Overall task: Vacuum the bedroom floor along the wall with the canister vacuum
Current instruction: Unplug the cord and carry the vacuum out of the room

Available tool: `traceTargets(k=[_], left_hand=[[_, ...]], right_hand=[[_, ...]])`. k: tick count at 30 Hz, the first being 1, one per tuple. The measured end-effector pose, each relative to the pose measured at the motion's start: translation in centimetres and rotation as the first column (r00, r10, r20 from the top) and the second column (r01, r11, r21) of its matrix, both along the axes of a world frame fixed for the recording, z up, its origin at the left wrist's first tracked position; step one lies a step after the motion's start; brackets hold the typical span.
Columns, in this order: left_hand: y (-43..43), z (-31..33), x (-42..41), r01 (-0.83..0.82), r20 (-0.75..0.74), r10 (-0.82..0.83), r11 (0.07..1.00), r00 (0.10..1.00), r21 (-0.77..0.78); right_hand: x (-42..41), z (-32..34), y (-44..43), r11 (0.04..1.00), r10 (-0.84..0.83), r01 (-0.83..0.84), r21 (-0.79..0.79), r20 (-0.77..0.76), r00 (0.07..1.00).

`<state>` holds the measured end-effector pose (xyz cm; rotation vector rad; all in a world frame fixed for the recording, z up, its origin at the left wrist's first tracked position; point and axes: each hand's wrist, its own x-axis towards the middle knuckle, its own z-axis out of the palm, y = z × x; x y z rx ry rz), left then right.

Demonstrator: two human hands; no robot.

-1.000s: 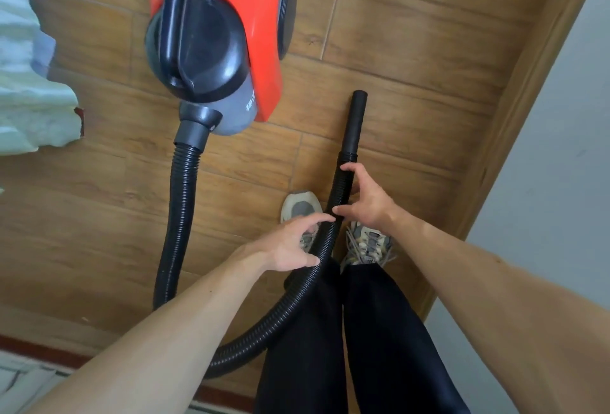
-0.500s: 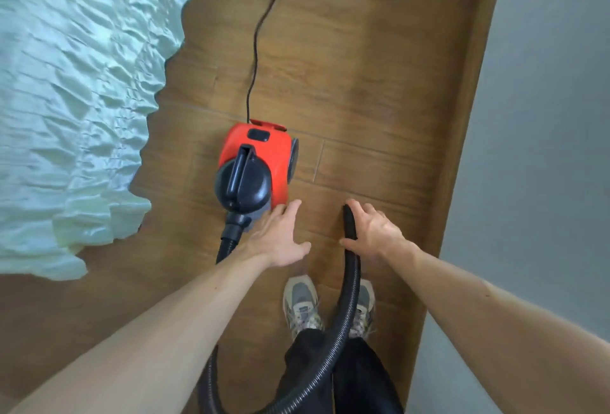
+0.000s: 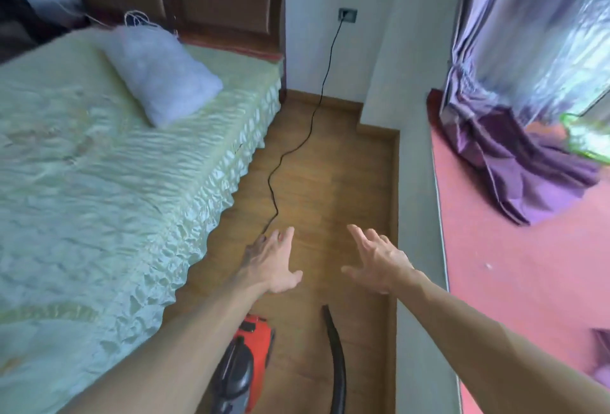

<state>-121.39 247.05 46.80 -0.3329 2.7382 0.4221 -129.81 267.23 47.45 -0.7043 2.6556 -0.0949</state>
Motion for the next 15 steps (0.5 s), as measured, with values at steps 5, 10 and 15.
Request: traceTargets(k=[5, 10, 15], left_hand=[[-1.2, 12.0, -2.3, 0.016, -0.12, -0.021, 0.999, 0.993, -0.042], [-2.6, 21.6, -2.3, 0.025, -0.231, -0.046, 0.995, 0.972, -0.092], [-3.5, 27.4, -1.1, 0.042, -0.282, -0.077, 0.991, 0.956, -0.128]], right_hand=[[-1.9, 12.0, 0.3, 1.0, 0.006, -0.009, -0.018, -0.163, 0.987], [-2.0, 21.3, 0.3, 0.999, 0.022, -0.032, -0.032, -0.268, 0.963], [-1.1, 28.0, -0.1, 0.998, 0.017, -0.036, -0.05, -0.34, 0.94]])
